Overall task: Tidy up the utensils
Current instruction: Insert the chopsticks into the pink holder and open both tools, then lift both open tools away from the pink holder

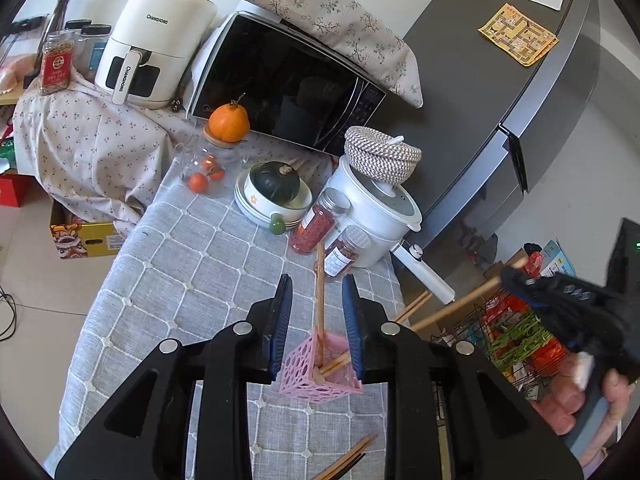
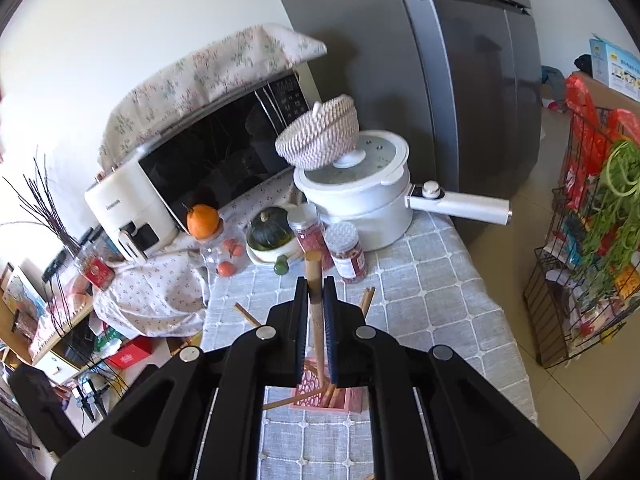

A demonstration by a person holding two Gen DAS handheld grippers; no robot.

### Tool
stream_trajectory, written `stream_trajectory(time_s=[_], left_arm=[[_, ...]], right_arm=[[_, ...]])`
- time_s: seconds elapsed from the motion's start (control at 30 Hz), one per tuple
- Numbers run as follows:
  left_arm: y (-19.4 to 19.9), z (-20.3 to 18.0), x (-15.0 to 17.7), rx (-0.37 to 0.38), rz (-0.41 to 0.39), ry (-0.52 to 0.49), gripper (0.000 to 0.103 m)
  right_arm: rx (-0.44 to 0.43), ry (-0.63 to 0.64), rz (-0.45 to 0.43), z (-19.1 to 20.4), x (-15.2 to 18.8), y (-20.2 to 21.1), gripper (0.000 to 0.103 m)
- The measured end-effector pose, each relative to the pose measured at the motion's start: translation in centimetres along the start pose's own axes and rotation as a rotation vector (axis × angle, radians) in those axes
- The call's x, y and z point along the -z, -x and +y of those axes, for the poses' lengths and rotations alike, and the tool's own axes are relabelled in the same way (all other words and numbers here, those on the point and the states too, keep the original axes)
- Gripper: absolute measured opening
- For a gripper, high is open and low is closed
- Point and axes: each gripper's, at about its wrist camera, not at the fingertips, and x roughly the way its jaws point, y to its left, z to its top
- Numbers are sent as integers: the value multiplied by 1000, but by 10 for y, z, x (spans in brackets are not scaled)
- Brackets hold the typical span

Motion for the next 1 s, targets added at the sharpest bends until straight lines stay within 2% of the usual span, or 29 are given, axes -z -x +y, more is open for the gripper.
stream_trajectory(time_s=[0.17, 0.23, 0.27, 0.37, 0.43, 0.53, 0.57, 0.6, 0.63, 0.7, 0.77, 0.93, 1.0], left_arm=[[-4, -3, 3, 4, 21, -14, 24], [-2, -7, 5, 15, 23, -28, 24], [0, -12, 7, 25, 23, -50, 25], [5, -26, 13, 27, 14, -94, 28], [8, -34, 17, 27, 8, -120, 32], [15, -53, 32, 12, -9, -175, 49], [17, -59, 38, 7, -15, -191, 58], [18, -64, 45, -3, -24, -206, 62], [21, -72, 56, -28, -41, -232, 67], [21, -81, 73, -77, -58, -273, 75], [18, -85, 92, -111, -49, -300, 83], [4, -83, 130, -157, 17, -322, 85], [0, -81, 141, -178, 22, -326, 85]], right_arm=[[7, 28, 12, 10, 3, -27, 15], [2, 24, -5, 7, 6, -24, 18], [15, 32, -16, 6, 9, -21, 23], [77, 69, -59, -2, 19, -7, 28], [112, 73, -82, -11, 29, 5, 34], [190, 96, -132, -27, 55, 25, 46], [218, 104, -150, -32, 66, 31, 54], [240, 107, -166, -37, 75, 36, 59], [279, 109, -190, -45, 88, 43, 66], [355, 102, -226, -62, 113, 55, 72], [394, 104, -234, -73, 130, 60, 81], [465, 106, -277, -89, 162, 68, 95], [480, 103, -282, -94, 170, 68, 97]])
